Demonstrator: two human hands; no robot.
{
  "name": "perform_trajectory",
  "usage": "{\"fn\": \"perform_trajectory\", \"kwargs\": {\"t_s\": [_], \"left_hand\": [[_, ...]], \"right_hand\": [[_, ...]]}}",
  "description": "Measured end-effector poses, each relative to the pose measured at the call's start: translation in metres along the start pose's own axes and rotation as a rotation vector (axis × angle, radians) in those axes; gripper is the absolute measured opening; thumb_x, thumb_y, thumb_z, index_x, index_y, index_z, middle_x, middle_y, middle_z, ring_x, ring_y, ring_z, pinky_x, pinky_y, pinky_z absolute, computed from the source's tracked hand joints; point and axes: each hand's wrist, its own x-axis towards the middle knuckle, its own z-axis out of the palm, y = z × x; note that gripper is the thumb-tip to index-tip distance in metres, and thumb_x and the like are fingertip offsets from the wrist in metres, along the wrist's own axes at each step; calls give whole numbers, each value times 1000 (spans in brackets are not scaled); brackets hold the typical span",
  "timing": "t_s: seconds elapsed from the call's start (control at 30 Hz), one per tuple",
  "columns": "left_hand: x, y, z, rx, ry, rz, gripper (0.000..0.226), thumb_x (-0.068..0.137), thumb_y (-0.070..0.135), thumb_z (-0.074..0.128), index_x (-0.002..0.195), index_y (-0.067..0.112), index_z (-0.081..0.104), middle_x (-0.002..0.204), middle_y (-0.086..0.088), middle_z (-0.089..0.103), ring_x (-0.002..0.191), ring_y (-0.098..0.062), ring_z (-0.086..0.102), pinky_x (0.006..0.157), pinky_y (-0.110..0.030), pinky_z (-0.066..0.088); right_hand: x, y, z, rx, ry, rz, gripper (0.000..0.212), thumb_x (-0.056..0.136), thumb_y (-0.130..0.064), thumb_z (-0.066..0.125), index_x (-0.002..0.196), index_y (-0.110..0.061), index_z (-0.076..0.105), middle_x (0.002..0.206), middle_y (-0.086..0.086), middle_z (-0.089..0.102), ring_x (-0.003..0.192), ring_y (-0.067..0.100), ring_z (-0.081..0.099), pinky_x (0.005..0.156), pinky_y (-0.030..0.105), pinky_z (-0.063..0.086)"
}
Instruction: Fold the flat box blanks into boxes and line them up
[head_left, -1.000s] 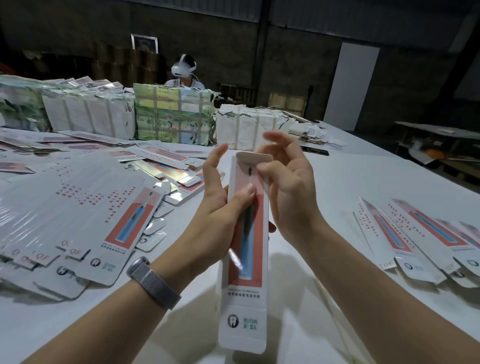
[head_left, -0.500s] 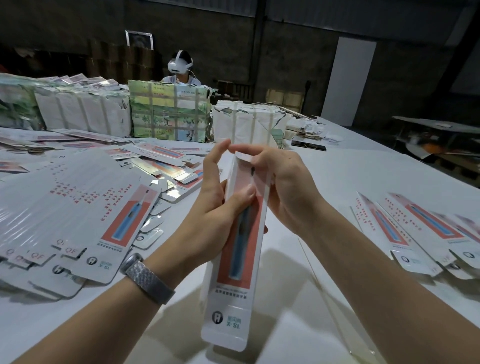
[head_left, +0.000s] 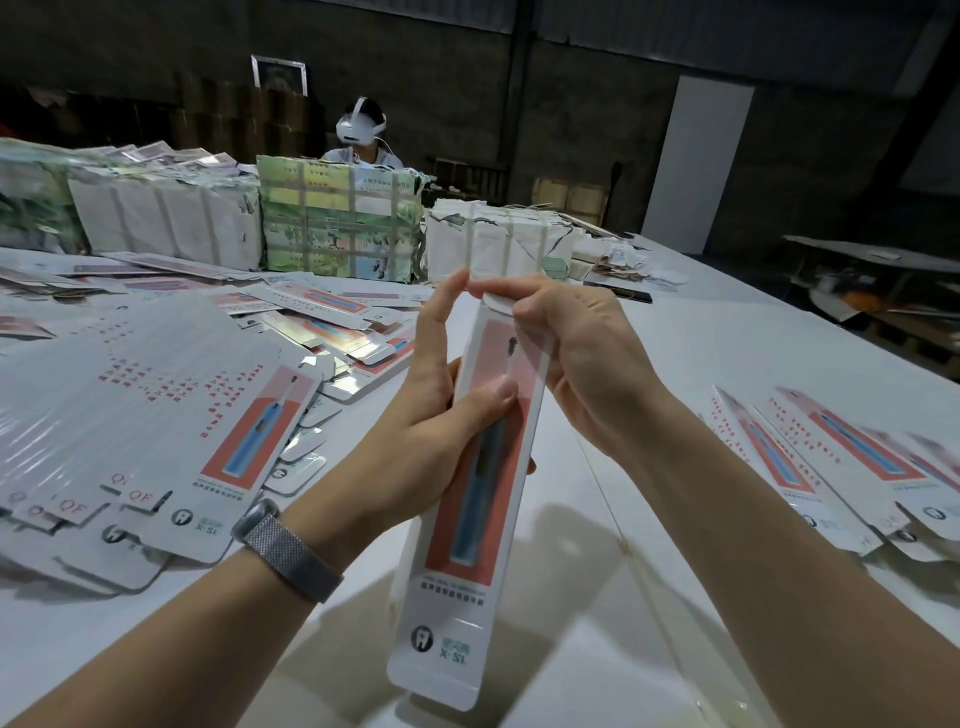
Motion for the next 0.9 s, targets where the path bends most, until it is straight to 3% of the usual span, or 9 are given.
{"fn": "perform_trajectory", "kwargs": {"t_s": [0.23, 0.33, 0.47, 0.5, 0.6, 0.63, 0.73, 0.77, 0.9], "left_hand": [[0, -3, -4, 102, 29, 0, 82, 92, 28, 58, 145, 67, 9, 113, 3, 68, 84, -32, 72, 70, -39, 60], [1, -3, -4, 85, 46, 25, 81, 93, 24, 57, 147, 63, 9, 108, 0, 70, 82, -29, 72, 71, -39, 59], [1, -2, -3, 88, 56, 25, 79, 94, 26, 55, 149, 59, 9, 108, 4, 70, 83, -28, 72, 70, -36, 59], [1, -2, -3, 91, 54, 22, 79, 94, 27, 55, 148, 59, 8, 109, 6, 70, 83, -28, 72, 69, -36, 59], [1, 2, -3, 81, 44, 22, 79, 95, 25, 55, 149, 58, 6, 109, 10, 70, 82, -28, 73, 67, -34, 60], [1, 2, -3, 66, 43, 20, 79, 97, 23, 55, 149, 57, 6, 109, 10, 70, 81, -29, 73, 66, -33, 60], [1, 3, -3, 27, 61, 10, 79, 101, 19, 55, 151, 54, 6, 114, 4, 70, 80, -28, 74, 65, -33, 60], [1, 4, -3, 24, 70, 2, 79, 98, 22, 56, 151, 56, 7, 118, -2, 68, 81, -28, 74, 66, -33, 60], [2, 6, -1, -36, 70, -19, 81, 96, 20, 56, 148, 60, 9, 115, -13, 65, 78, -30, 74, 63, -33, 60]], "right_hand": [[-1, -2, -1, -66, -10, -1, 33, 79, -18, 48, 93, -20, 78, 120, 20, 63, 84, 24, 57, 72, 45, 39], [-2, -2, -1, -94, -23, -26, 32, 84, -15, 48, 92, -23, 78, 121, 22, 62, 85, 24, 56, 72, 42, 40], [-4, -3, 1, -137, -35, -87, 33, 89, -15, 45, 95, -25, 76, 116, 17, 66, 76, 11, 62, 58, 20, 47], [-4, -2, 1, -146, -37, -98, 32, 87, -17, 46, 95, -26, 76, 115, 18, 66, 77, 15, 64, 57, 21, 48], [-3, 0, -3, -217, -50, -154, 33, 89, -22, 44, 101, -26, 74, 112, 17, 70, 96, 40, 64, 66, 48, 52], [-3, 0, -4, -219, -63, -171, 34, 91, -22, 42, 106, -22, 73, 111, 12, 72, 98, 37, 66, 71, 49, 54], [-4, 1, -2, -209, -97, -208, 35, 93, -19, 41, 116, -20, 68, 108, -8, 74, 99, 16, 70, 79, 30, 57], [-4, 2, -1, -228, -98, -227, 35, 93, -17, 42, 116, -22, 68, 108, -10, 74, 102, 17, 69, 83, 31, 57], [-3, 6, 0, -313, -53, -296, 35, 89, -11, 47, 114, -21, 70, 109, 1, 75, 104, 23, 68, 90, 38, 56]]}}
